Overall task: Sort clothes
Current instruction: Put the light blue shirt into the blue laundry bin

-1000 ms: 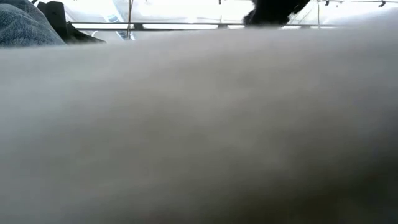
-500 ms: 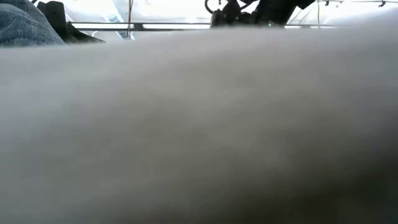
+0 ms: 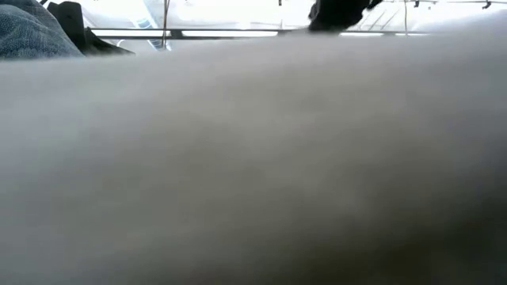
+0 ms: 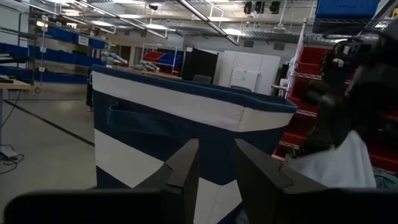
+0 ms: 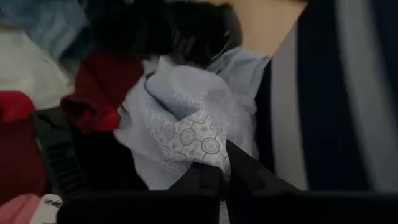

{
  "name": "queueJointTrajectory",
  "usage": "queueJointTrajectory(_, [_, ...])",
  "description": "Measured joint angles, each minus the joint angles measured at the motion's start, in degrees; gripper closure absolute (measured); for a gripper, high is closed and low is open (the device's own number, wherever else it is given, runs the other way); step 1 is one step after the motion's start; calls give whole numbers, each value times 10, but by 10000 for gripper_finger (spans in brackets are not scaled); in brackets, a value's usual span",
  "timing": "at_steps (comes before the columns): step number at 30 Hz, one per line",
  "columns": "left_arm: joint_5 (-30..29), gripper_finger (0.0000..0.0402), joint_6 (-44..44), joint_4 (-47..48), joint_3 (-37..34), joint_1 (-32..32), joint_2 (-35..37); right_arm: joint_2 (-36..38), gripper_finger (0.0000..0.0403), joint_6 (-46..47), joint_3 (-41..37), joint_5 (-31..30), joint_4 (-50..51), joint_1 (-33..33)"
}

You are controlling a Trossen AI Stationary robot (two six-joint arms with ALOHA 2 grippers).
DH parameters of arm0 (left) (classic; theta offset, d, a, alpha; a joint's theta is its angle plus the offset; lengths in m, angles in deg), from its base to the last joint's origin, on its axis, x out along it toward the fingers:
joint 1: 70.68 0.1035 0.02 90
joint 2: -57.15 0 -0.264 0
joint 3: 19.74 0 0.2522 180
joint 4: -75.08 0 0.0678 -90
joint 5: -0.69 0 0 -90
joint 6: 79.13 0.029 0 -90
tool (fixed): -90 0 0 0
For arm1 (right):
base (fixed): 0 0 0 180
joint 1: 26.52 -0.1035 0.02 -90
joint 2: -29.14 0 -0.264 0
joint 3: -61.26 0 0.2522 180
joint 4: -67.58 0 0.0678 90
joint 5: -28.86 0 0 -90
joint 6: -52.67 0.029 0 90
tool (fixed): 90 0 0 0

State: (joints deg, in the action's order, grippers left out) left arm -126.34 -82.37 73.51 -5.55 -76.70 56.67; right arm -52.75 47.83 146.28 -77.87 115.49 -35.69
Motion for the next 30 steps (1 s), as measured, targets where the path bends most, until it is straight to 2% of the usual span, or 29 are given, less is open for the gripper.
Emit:
queueJointTrajectory(8, [0, 296, 0, 0, 0, 0, 0, 84, 401, 1, 0, -63, -24, 0])
queueJointTrajectory(15, [0, 296, 0, -3, 0, 0, 0, 122, 402, -27, 0, -78, -129, -2])
queueJointTrajectory(19, [7, 296, 0, -3, 0, 0, 0, 126, 402, -66, 0, -79, -222, 1])
queueJointTrajectory(24, [88, 296, -13, 10, 0, 0, -3, 120, 402, -127, 0, -76, -382, 12])
queueJointTrajectory(30, [113, 296, -64, 27, 0, 0, -41, 97, 403, -186, 0, -10, -574, 46])
